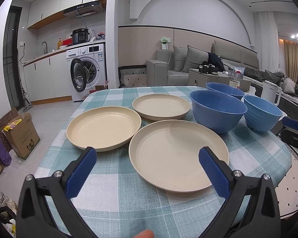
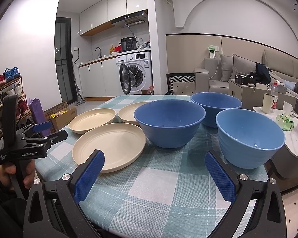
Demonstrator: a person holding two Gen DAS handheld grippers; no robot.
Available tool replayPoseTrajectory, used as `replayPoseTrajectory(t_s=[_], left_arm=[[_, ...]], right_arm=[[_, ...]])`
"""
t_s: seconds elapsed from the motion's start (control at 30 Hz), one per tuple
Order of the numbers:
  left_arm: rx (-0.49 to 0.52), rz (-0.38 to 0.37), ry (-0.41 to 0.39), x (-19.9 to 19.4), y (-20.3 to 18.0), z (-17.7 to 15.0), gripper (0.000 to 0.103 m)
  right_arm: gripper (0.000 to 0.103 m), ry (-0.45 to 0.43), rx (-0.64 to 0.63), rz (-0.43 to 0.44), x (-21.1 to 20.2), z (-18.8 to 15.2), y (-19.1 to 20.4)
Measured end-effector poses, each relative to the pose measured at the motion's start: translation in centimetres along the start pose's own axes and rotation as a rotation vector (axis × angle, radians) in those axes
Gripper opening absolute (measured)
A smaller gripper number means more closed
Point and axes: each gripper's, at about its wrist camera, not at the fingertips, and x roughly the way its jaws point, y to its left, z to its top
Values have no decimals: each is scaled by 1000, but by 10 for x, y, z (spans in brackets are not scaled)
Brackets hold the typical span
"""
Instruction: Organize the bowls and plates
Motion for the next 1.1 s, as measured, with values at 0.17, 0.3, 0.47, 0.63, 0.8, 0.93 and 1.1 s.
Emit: replayPoseTrajectory(t_s=[0.17,0.3,0.47,0.63,0.8,0.93,1.1], left_arm=[[0,0,-2,0,1,0,103],[0,1,0,0,1,0,103],[0,1,-1,0,1,0,103],[0,0,-1,0,1,0,103],[-3,-1,-7,-1,3,1,103],[-8,-1,-9,-2,5,3,103],[-11,11,-4,-2,8,6,103]], right_arm=[[103,0,0,0,0,0,0],[103,0,0,0,0,0,0],[103,0,0,0,0,-1,0],[103,0,-1,0,0,-1,0],[103,0,-1,-1,0,0,0],[103,0,-1,-5,1,0,0],[103,-2,-6,-11,-2,2,-1]])
